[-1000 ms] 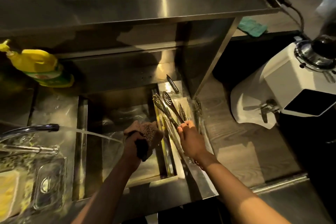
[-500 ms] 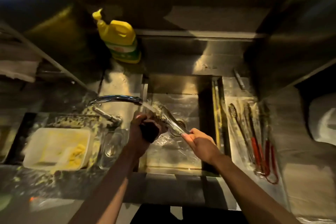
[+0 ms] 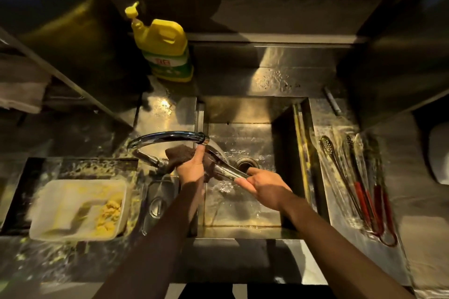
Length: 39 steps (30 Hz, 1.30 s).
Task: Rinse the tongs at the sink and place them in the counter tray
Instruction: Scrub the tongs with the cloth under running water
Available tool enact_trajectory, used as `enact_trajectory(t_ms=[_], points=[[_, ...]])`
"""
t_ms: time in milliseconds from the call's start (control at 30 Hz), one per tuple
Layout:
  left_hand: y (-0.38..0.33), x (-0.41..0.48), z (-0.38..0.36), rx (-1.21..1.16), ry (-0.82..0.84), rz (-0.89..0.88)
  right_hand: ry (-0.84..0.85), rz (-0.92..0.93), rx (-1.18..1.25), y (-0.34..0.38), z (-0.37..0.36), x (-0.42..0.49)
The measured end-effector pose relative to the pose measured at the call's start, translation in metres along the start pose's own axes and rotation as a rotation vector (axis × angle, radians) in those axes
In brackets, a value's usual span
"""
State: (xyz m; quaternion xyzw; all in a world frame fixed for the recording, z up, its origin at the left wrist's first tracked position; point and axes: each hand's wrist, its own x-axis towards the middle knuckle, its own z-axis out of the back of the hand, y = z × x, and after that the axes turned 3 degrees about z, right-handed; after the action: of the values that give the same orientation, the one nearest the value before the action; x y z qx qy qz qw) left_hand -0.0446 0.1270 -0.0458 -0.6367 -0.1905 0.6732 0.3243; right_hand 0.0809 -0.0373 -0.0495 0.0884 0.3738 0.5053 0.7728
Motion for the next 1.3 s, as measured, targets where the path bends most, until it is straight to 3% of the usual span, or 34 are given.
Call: enact_trajectory(t_ms=[100,167,267,400,567,633,733,833,1000,1133,1300], points=[[-0.008,0.009,0.000,0.273,0.196,-0.169,-0.019,-0.031,0.019,-0.002,-0.006,-0.006],[-0.012,0.012,0.003,0.303,0.297,-0.180,-0.037,-0.016,-0.035,-0.011,0.000,-0.010],[0.000,0.005,-0.008,0.107,0.182,-0.006,-0.083,-0.048,0.047,-0.002,0.002,-0.002],[0.027,-0.030,-0.036,0.001,0.187,0.190,-0.196,-0.086,0.181,0.024,-0.020,0.029],[0.023,-0.019,-0.029,-0.088,0.114,0.143,-0.188,-0.066,0.262,0.007,-0.020,0.009],[0.025,-0.023,-0.033,-0.164,0.133,0.172,-0.171,-0.097,0.358,0.012,-0.020,0.010],[0.029,-0.025,-0.036,-0.041,0.234,0.188,-0.225,-0.121,0.445,0.016,-0.028,0.017],[0.021,-0.019,-0.028,-0.022,0.245,0.106,-0.193,-0.068,0.338,0.003,-0.010,0.013],[0.009,-0.004,-0.011,0.020,0.210,0.075,0.011,0.044,-0.119,-0.029,0.037,0.000],[0.002,-0.002,-0.007,0.267,0.314,-0.050,0.030,0.029,-0.112,-0.034,0.042,-0.001],[-0.006,0.004,-0.015,0.026,0.087,-0.093,-0.062,0.031,-0.116,-0.011,0.030,0.003]])
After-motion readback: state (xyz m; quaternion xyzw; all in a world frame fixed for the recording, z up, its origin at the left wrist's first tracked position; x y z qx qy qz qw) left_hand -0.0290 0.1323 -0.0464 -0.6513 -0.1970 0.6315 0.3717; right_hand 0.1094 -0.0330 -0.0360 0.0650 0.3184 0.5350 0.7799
